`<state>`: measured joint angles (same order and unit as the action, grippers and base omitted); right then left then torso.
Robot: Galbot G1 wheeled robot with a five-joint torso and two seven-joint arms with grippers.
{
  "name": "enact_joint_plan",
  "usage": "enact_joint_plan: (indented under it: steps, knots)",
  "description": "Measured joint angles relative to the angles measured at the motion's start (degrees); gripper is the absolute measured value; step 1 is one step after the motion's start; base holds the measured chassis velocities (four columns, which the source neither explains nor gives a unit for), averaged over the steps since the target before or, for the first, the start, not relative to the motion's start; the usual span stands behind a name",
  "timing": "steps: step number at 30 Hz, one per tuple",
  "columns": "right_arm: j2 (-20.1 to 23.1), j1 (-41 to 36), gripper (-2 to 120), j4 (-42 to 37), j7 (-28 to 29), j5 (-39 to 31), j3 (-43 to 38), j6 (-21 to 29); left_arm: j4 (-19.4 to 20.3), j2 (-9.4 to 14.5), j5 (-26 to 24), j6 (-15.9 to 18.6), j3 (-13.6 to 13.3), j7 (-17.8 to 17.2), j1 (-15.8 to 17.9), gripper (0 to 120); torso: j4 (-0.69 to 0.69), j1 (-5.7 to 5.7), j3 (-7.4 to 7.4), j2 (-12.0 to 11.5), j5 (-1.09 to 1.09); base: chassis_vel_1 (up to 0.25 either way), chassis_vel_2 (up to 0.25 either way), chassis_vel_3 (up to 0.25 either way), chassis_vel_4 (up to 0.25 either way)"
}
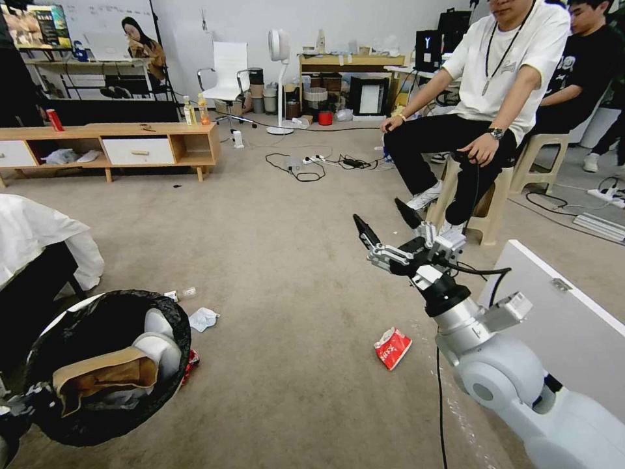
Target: Pick up the trash bin and place the garbage on the floor into it.
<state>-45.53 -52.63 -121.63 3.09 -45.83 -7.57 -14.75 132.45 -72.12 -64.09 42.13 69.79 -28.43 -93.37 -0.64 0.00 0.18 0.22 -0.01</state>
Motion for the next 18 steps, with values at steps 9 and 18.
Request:
enact_joint_plan:
  steps: [9, 18]
  knots:
    - [-0.7, -6.3, 97, 0.5, 4.6, 8.5, -5.6, 0.2, 0.4, 0.1, 0.2, 0.0, -3.0, -0.2, 0.7, 1, 0.0, 0.0, 0.0, 0.0, 0.01, 0.0, 0.0, 0.0, 0.0]
    - [-3.2, -10.2, 96, 2.4, 19.7, 14.1, -9.9, 6.6, -0.8, -1.3, 6.1, 0.0, -8.8, 2.3, 0.2, 1, 0.02, 0.0, 0.0, 0.0, 0.02, 0.0, 0.0, 0.0, 0.0]
